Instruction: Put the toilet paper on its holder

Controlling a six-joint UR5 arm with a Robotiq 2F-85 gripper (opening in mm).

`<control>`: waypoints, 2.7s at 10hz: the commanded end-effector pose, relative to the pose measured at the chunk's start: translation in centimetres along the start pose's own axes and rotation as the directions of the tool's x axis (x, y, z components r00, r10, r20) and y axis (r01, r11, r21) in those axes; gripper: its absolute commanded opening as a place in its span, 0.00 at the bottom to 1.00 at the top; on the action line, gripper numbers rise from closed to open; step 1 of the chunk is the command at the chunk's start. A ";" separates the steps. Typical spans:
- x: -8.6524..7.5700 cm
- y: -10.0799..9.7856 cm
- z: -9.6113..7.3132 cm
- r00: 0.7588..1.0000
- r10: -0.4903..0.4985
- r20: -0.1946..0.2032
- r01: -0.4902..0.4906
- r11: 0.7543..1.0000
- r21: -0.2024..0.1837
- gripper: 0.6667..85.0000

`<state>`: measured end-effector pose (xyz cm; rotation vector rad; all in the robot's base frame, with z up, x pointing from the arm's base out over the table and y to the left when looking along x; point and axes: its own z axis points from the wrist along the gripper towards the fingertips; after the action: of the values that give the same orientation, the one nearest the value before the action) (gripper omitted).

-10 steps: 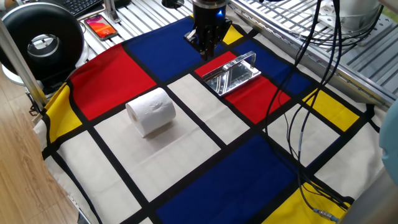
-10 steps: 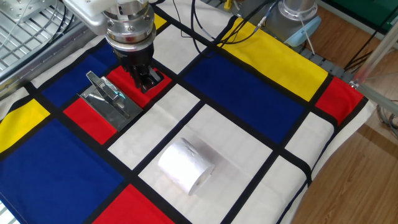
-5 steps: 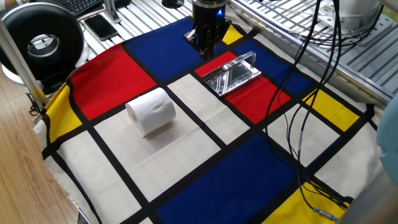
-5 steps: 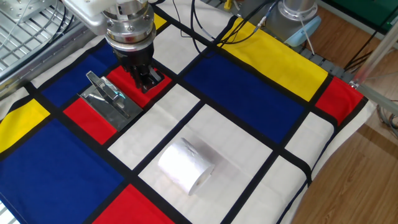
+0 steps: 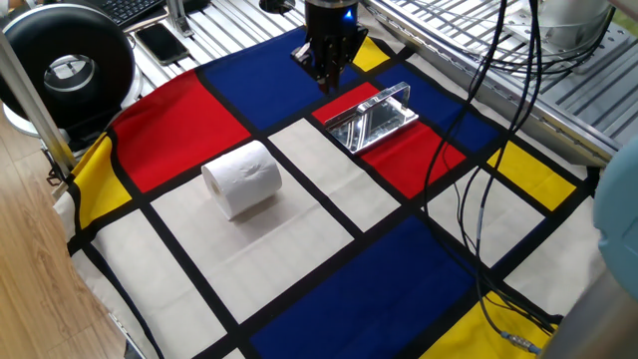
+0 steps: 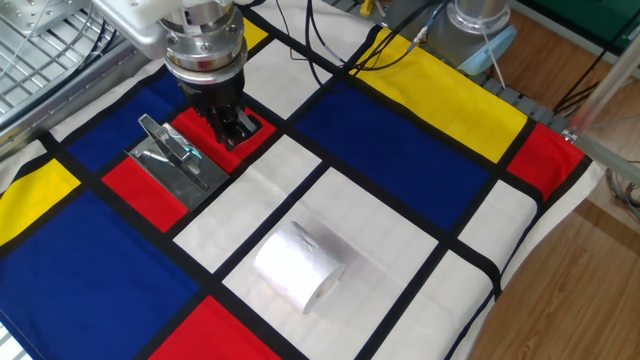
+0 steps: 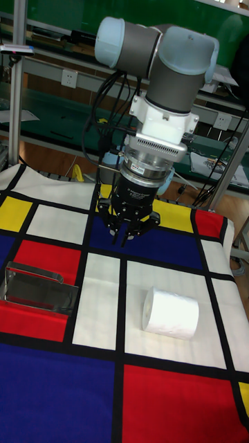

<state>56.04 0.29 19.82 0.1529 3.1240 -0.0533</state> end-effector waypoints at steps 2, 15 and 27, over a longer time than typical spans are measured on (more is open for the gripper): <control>-1.6 3.2 -3.4 0.997 0.073 -0.003 -0.073 0.997 0.000 0.25; -2.9 5.3 -5.9 1.000 -0.019 0.019 0.020 0.998 -0.065 0.20; -4.0 8.1 -3.1 0.997 -0.047 0.057 0.054 0.989 -0.136 0.13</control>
<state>60.07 7.12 23.97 0.0825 3.0790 0.1227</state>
